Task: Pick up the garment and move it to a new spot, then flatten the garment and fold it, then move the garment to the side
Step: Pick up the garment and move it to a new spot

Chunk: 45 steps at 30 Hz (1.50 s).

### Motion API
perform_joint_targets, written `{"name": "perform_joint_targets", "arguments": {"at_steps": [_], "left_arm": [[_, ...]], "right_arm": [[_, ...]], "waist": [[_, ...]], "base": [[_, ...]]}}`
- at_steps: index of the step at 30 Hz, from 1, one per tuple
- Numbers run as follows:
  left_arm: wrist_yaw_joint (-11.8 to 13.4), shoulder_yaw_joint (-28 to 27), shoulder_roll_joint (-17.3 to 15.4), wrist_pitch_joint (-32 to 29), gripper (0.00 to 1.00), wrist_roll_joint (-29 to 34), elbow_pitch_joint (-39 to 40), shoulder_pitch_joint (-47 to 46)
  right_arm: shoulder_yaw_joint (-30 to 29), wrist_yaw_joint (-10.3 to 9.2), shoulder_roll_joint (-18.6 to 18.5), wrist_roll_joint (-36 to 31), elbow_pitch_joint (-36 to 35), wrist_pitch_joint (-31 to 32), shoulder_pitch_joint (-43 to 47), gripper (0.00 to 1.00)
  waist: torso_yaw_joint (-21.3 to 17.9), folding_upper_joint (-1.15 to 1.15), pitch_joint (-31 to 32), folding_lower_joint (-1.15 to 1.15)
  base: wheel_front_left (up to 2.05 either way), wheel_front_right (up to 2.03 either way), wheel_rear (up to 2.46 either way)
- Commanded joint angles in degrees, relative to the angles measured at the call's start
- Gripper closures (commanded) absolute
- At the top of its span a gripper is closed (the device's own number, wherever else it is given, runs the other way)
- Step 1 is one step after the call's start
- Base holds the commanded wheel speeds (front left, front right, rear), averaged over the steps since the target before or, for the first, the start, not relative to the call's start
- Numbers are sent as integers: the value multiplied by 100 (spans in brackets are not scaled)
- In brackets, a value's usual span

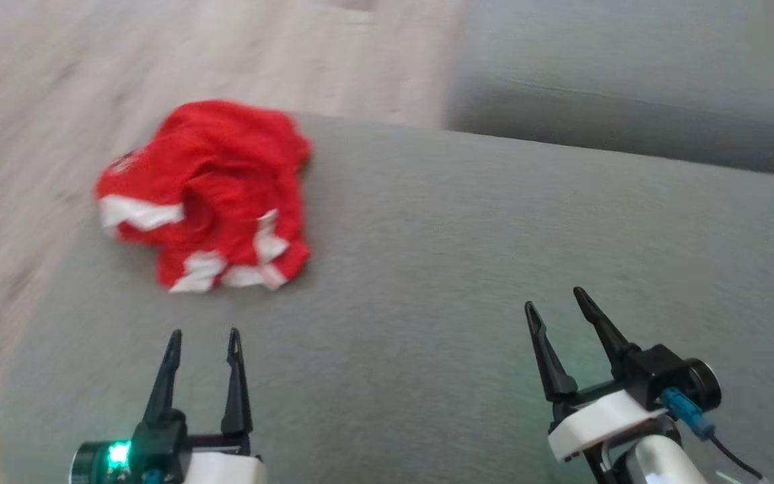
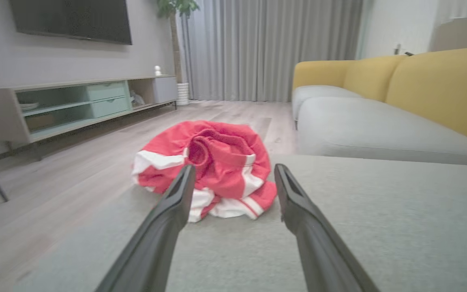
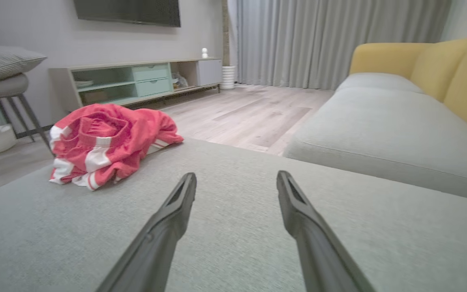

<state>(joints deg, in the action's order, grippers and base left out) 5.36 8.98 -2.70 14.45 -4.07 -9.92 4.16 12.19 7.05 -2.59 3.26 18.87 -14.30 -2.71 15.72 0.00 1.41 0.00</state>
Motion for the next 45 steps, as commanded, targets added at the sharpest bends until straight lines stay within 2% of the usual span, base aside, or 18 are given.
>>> {"name": "perform_joint_targets", "arguments": {"at_steps": [1,6,10,14,16,20,22,24,30,36,39,44,45], "left_arm": [[25,-237,-19,55,0,-10,175,-64],[56,-502,-20,55,0,-13,211,0],[210,-800,-19,55,0,-109,475,24],[307,-927,-19,55,0,-177,722,-185],[264,-934,-19,55,0,-132,780,-417],[-4,-856,-28,55,0,-11,600,-1151],[-226,-734,-27,55,0,-50,93,-1824],[-289,-706,-27,55,0,-70,-139,-2079],[-416,-624,-23,26,0,-313,-1825,-3498],[-518,-611,-26,-114,0,-571,-3201,-4407],[-597,-580,-53,-64,0,-590,-3663,-4696],[-589,-564,-110,7,0,-582,-4251,-5074],[-571,-580,-123,25,19,-584,-4282,-5147]], "right_arm": [[109,44,-29,-40,-204,-70,-133,0],[24,44,-29,-190,-195,-70,-175,0],[13,44,-38,-400,-158,-70,-312,0],[-35,44,-243,-560,-133,-70,-421,0],[-93,44,-389,-610,-160,-70,-455,0],[-203,44,-750,-694,-296,-70,-493,0],[-306,44,-1021,-738,-427,-70,-486,0],[-324,44,-1117,-752,-463,-70,-478,0],[-444,44,-1618,-751,-675,-70,-477,0],[-467,44,-1828,-720,-807,-70,-558,0],[-513,44,-1874,-716,-859,-70,-586,0],[-585,44,-1965,-715,-942,-70,-610,0],[-597,44,-1976,-717,-953,-70,-619,0]], "waist": [[708,0,-78,0],[1334,0,-231,0],[1423,0,-500,0],[1440,0,-813,0],[1428,0,-981,0],[1371,0,-1335,0],[1310,0,-1593,0],[1286,0,-1682,0],[1148,0,-2174,0],[975,0,-2499,0],[921,0,-2618,0],[895,0,-2820,0],[896,0,-2852,0]], "base": [[0,0,0],[0,0,0],[0,0,0],[0,0,0],[0,0,0],[0,0,0],[0,0,0],[0,0,0],[0,0,0],[0,0,0],[0,0,0],[0,0,0],[0,0,0]]}}
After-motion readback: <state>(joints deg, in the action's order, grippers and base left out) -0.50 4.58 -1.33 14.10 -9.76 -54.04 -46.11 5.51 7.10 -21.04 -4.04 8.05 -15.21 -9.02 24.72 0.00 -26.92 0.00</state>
